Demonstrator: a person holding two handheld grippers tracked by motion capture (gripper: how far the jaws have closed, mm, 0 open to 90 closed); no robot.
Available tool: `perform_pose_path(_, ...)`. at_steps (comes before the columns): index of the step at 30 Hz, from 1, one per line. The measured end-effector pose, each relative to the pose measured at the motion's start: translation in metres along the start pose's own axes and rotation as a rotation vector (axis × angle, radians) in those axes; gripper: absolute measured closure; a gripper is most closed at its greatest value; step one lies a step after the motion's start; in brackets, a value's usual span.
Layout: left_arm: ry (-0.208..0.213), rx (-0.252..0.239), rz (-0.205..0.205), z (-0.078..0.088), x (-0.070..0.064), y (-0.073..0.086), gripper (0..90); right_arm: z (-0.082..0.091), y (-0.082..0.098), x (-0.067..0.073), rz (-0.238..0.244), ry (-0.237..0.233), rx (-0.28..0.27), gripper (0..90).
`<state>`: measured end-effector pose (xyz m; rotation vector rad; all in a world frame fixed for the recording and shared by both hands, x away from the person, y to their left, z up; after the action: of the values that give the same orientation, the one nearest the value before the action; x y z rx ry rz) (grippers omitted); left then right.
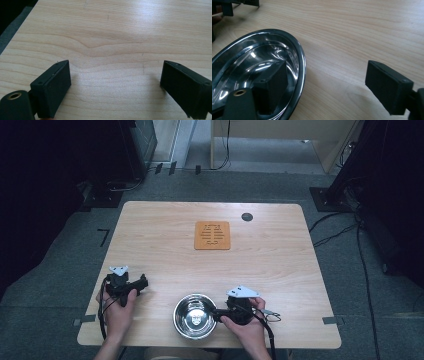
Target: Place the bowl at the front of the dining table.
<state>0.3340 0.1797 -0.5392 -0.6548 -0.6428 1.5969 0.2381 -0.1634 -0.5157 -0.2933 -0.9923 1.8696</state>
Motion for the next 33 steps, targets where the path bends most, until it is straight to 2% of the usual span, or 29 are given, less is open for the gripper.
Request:
perform_pose_path(3, 0.000, 0.000, 0.001, 0.000, 0.000, 0.000, 9.3, -0.003, 0.003, 0.001, -0.014, -0.021, -0.001, 22.3)
perform_pose_path(5, 0.000, 0.000, 0.001, 0.000, 0.000, 0.000, 9.3, -0.005, 0.004, 0.001, -0.012, -0.014, 0.002, 24.9)
perform_pose_path(6, 0.000, 0.000, 0.000, 0.000, 0.000, 0.000, 9.3, -0.006, 0.006, 0.002, -0.011, 0.000, 0.010, 31.9)
perform_pose_path(7, 0.000, 0.000, 0.000, 0.000, 0.000, 0.000, 9.3, -0.006, 0.006, 0.002, -0.011, 0.000, 0.010, 31.9)
perform_pose_path(11, 0.000, 0.000, 0.000, 0.000, 0.000, 0.000, 9.3, -0.007, 0.007, 0.004, 0.000, -0.035, -0.004, 46.7)
perform_pose_path(15, 0.000, -0.001, 0.000, 0.000, 0.000, 0.000, 9.3, -0.009, 0.008, 0.006, -0.014, -0.130, 0.033, 58.2)
perform_pose_path(19, 0.000, -0.001, 0.001, 0.000, 0.000, 0.000, 9.3, -0.014, 0.011, 0.011, -0.003, -0.115, 0.078, 66.7)
perform_pose_path(20, 0.000, -0.001, 0.000, 0.000, 0.000, 0.000, 9.3, -0.015, 0.012, 0.012, -0.005, -0.120, 0.077, 70.5)
perform_pose_path(21, 0.000, -0.001, 0.000, 0.000, 0.000, 0.000, 9.3, -0.015, 0.012, 0.012, -0.005, -0.120, 0.077, 70.5)
perform_pose_path(23, 0.000, -0.001, 0.001, 0.000, 0.000, 0.000, 9.3, -0.014, 0.011, 0.013, -0.036, -0.153, 0.065, 79.2)
perform_pose_path(24, 0.000, -0.001, 0.001, 0.000, 0.000, 0.000, 9.3, -0.014, 0.011, 0.013, -0.036, -0.153, 0.065, 79.2)
perform_pose_path(25, 0.000, -0.001, 0.000, 0.000, 0.000, 0.000, 9.3, -0.012, 0.010, 0.009, -0.088, -0.200, 0.043, 83.1)
perform_pose_path(27, 0.000, -0.001, 0.000, 0.000, 0.000, 0.000, 9.3, -0.010, 0.009, 0.005, -0.125, -0.240, 0.023, 84.3)
perform_pose_path(33, 0.000, -0.001, 0.000, 0.000, 0.000, 0.000, 9.3, -0.008, 0.010, 0.001, -0.149, -0.217, 0.008, 84.4)
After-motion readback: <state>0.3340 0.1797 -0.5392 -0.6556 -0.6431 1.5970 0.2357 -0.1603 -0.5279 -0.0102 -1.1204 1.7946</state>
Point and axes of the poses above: each handheld gripper's, and its own axes: z roughly backward along the jaws, y roughly out of its underside, x roughly to its left, the point moved 3 cm from there along -z, roughly forward along the jaws, and after that the axes turned 4 degrees about z, right-handed, at the moved point
